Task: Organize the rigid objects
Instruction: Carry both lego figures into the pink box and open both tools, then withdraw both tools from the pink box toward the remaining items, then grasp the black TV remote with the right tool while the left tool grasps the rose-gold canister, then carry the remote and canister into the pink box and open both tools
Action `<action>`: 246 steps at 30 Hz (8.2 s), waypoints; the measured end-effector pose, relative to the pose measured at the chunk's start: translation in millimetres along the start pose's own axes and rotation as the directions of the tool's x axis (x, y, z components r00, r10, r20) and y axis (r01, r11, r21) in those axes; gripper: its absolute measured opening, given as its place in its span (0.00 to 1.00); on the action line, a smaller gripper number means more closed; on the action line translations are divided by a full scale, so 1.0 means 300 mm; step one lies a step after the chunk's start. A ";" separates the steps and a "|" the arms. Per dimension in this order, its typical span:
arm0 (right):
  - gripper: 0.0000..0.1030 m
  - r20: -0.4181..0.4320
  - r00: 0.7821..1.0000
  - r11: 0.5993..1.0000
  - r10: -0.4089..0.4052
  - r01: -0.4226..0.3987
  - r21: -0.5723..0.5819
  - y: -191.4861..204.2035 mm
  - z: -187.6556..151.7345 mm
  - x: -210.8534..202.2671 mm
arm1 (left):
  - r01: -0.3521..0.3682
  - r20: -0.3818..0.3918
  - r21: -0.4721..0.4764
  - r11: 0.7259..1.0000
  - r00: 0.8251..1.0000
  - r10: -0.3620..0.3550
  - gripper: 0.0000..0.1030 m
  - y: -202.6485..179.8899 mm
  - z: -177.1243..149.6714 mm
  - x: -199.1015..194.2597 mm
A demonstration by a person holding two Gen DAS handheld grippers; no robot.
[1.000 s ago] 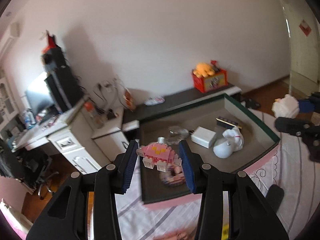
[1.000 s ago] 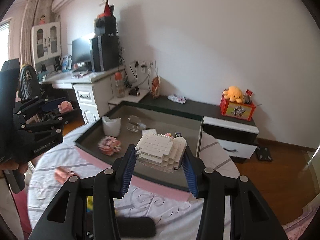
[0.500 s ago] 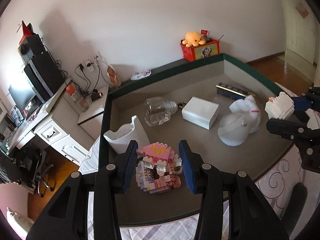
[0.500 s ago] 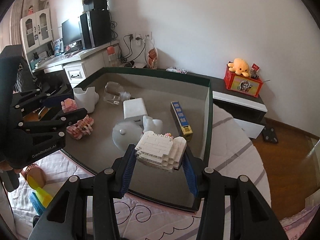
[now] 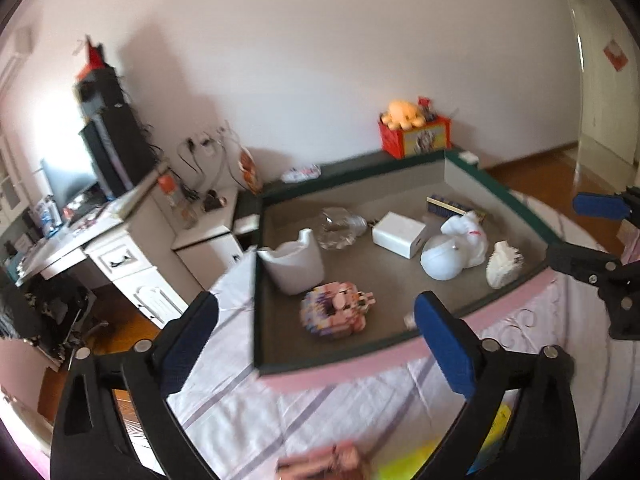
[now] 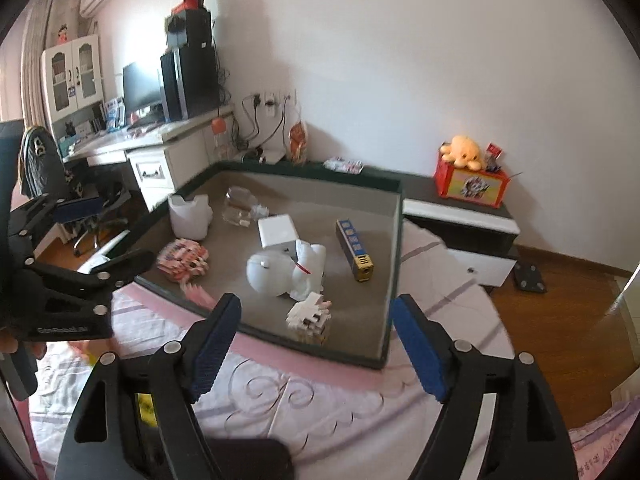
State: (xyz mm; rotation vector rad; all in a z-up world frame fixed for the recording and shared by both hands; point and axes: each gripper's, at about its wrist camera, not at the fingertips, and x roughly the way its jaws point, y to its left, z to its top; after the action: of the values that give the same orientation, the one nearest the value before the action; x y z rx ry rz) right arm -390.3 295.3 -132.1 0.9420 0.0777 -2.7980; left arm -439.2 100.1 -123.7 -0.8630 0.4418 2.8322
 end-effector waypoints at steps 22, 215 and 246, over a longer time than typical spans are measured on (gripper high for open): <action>1.00 0.288 0.954 0.996 -0.083 0.070 0.053 0.245 -0.208 -0.695 | -0.092 0.253 -0.191 0.977 0.957 0.140 1.00 0.089 -0.292 -0.766; 0.43 0.101 0.979 0.978 0.177 -0.186 0.090 0.174 -0.087 -0.376 | 0.081 0.141 -0.150 0.985 0.988 -0.060 0.53 0.142 -0.169 -0.493; 0.43 0.002 0.982 0.982 0.190 -0.190 0.009 0.017 0.156 0.091 | 0.126 -0.010 -0.027 0.992 0.992 -0.126 0.53 0.001 0.145 0.137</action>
State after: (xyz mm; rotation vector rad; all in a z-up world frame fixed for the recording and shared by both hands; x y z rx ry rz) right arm -438.3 280.9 -111.2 0.8987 -0.0236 -2.6256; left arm -495.6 116.0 -112.4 -0.8801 0.3396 2.7245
